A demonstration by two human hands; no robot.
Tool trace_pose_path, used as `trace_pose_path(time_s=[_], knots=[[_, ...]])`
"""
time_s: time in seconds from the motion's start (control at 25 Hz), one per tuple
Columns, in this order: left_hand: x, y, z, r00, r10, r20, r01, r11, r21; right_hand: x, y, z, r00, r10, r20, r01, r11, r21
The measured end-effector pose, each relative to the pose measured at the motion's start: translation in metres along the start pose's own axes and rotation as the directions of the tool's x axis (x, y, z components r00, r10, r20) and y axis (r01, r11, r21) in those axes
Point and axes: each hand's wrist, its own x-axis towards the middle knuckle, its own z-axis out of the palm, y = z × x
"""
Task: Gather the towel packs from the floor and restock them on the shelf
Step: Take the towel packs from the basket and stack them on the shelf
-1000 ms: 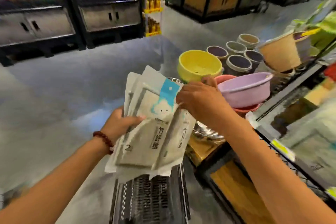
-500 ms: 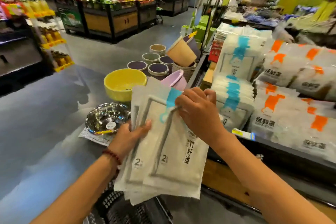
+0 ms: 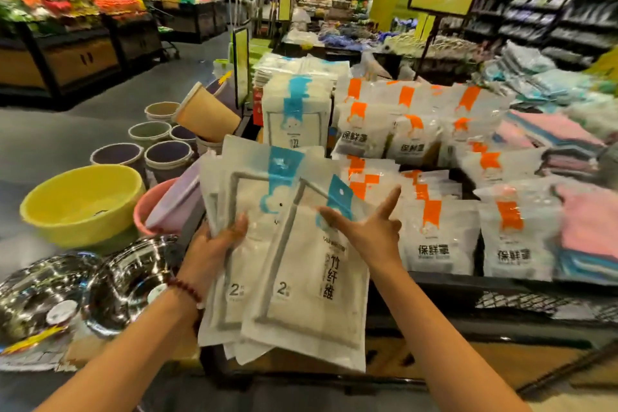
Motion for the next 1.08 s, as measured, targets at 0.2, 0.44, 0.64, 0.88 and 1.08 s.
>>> trace_pose_path(time_s=[0.2, 0.44, 0.64, 0.88, 1.08], knots=[[0.069, -0.009, 0.036, 0.993, 0.007, -0.115, -0.004, 0.999, 0.032, 0.082, 0.018, -0.010, 0.999, -0.005, -0.041, 0.013, 0.982, 0.189], [0.134, -0.012, 0.032, 0.967, 0.033, -0.254, -0.013, 0.997, 0.081, 0.151, 0.012, 0.011, 0.999, -0.006, 0.034, -0.007, 0.925, 0.380], [0.182, -0.009, 0.008, 0.971, 0.046, -0.236, -0.021, 0.994, 0.109, 0.174, -0.013, 0.034, 0.996, -0.075, 0.046, 0.045, 0.887, 0.460], [0.238, -0.013, -0.033, 0.979, -0.029, -0.200, 0.073, 0.974, 0.215, 0.190, -0.040, 0.023, 0.991, -0.086, -0.099, 0.124, 0.865, 0.487], [0.251, -0.041, -0.037, 0.984, -0.027, -0.176, 0.084, 0.943, 0.323, 0.207, -0.032, -0.001, 0.931, 0.015, -0.365, 0.194, 0.825, 0.531]])
